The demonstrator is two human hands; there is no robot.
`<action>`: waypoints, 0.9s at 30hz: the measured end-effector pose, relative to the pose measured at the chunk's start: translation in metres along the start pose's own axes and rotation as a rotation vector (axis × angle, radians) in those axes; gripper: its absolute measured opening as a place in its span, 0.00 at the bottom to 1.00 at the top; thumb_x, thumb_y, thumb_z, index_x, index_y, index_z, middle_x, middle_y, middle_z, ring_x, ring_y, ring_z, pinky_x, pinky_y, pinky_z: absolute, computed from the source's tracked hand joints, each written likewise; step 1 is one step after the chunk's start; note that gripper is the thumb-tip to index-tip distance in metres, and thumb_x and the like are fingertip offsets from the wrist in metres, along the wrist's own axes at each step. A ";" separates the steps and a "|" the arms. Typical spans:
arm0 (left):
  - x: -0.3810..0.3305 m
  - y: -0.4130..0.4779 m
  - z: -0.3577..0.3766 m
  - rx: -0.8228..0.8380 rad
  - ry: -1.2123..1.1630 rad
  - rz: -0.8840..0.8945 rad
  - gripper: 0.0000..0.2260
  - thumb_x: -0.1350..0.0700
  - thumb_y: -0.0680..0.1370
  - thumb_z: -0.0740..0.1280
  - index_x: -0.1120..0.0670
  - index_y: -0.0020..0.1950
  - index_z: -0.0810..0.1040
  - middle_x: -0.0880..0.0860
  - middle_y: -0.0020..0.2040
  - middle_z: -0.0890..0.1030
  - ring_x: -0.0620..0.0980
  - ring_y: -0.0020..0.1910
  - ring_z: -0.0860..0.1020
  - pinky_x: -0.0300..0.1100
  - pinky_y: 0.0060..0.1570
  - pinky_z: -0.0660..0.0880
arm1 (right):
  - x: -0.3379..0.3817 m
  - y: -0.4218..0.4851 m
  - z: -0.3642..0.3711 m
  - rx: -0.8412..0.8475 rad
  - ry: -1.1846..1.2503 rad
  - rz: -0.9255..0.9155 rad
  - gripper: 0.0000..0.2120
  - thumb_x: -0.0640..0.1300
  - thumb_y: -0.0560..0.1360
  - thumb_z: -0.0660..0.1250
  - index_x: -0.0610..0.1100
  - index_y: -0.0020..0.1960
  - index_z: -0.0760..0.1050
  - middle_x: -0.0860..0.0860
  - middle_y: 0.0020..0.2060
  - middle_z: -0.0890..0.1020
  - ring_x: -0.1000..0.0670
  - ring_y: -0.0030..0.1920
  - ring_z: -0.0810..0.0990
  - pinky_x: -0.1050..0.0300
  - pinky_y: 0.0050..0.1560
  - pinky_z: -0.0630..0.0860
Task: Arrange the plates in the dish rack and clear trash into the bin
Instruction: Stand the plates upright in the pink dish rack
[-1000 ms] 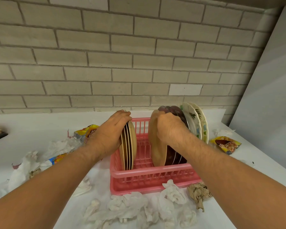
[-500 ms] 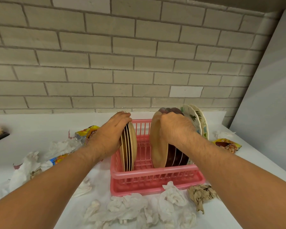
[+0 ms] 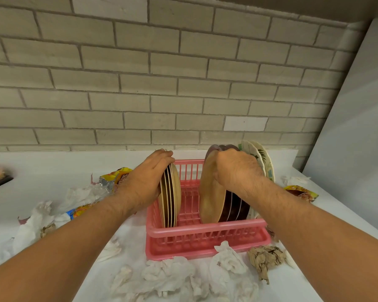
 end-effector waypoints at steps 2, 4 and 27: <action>0.000 0.000 -0.001 -0.001 -0.003 -0.002 0.33 0.66 0.71 0.71 0.52 0.73 0.64 0.50 0.75 0.62 0.49 0.76 0.55 0.37 0.70 0.49 | 0.000 -0.002 -0.003 -0.007 0.012 0.000 0.18 0.40 0.75 0.68 0.41 0.64 0.71 0.46 0.56 0.77 0.45 0.56 0.78 0.55 0.42 0.71; 0.000 0.000 -0.001 -0.001 -0.007 -0.007 0.32 0.66 0.71 0.71 0.52 0.72 0.64 0.50 0.75 0.62 0.49 0.76 0.55 0.37 0.70 0.49 | 0.000 -0.007 -0.005 0.025 0.027 0.021 0.15 0.40 0.76 0.67 0.41 0.61 0.73 0.46 0.51 0.78 0.45 0.51 0.79 0.55 0.41 0.72; 0.001 0.000 0.001 0.001 -0.009 -0.016 0.32 0.66 0.72 0.70 0.52 0.73 0.64 0.50 0.75 0.62 0.49 0.76 0.55 0.38 0.70 0.49 | -0.002 -0.022 0.012 0.147 0.058 0.013 0.10 0.33 0.72 0.69 0.41 0.52 0.76 0.49 0.33 0.73 0.47 0.38 0.77 0.53 0.38 0.75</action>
Point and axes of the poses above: each hand's wrist, its own y-axis towards the middle knuckle, its own z-axis out of the palm, x = y × z, the point moved 5 cm from there along y, towards the middle knuckle
